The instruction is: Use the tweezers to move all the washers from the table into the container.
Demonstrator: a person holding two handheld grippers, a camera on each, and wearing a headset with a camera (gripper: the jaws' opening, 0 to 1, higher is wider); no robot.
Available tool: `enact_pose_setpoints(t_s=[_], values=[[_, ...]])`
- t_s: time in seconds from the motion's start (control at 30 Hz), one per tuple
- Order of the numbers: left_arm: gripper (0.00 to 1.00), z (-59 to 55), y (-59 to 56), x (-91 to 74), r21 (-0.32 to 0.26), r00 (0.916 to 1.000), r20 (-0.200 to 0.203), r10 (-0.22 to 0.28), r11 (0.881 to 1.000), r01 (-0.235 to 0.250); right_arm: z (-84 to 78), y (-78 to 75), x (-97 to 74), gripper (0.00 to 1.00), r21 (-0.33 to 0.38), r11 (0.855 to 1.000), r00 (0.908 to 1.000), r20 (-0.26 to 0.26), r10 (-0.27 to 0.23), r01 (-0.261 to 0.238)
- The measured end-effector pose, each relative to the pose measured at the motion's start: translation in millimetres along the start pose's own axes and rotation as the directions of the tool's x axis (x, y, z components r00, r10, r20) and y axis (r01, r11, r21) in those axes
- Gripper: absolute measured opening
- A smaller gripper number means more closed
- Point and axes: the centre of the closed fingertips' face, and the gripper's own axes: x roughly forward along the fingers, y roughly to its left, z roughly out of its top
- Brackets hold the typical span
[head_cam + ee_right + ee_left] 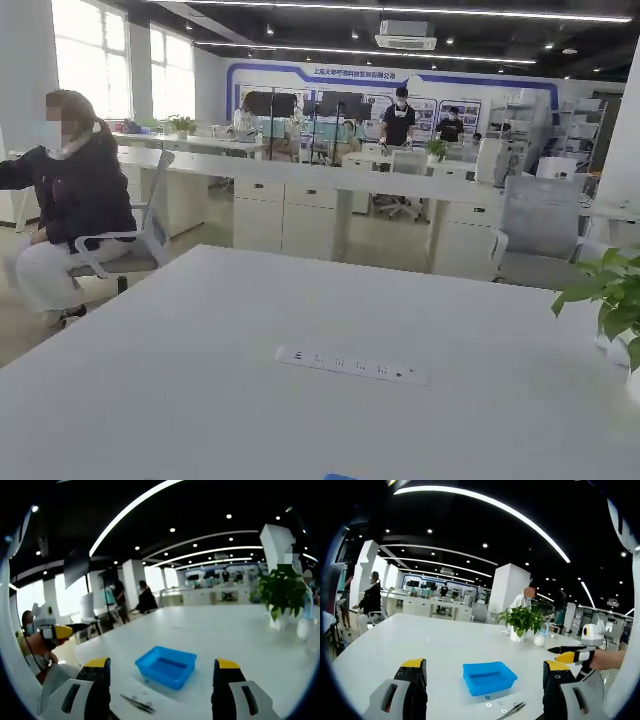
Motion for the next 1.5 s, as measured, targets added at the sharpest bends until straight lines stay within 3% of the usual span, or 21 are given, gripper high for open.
enact_pose_setpoints(t_s=[0.73,1.23,1.3,1.5], values=[[0.99,2.6,-3.0,0.6,0.004,1.0,0.006,-0.005,1.0,0.005,-4.1,-5.5,-4.2,0.77,-0.017,1.0,0.9996,-0.022,-0.016,0.016],[0.99,-4.3,-3.6,-1.1,-0.003,0.9998,-0.02,-0.003,1.0,0.003,-7.7,-2.7,-3.8,0.76,-0.046,0.999,0.9984,-0.051,-0.023,0.021],[0.99,-4.9,-3.6,-2.2,-0.005,0.9998,-0.022,0.0,1.0,0.0,-5.6,-5.0,-4.4,0.73,-0.073,0.997,0.9984,-0.045,-0.035,0.032],[0.99,-7.3,0.6,-1.4,-0.01,0.9995,-0.03,0.008,1.0,-0.008,4.4,-15.4,-4.4,0.72,-0.066,0.996,0.998,-0.007,-0.063,0.063]])
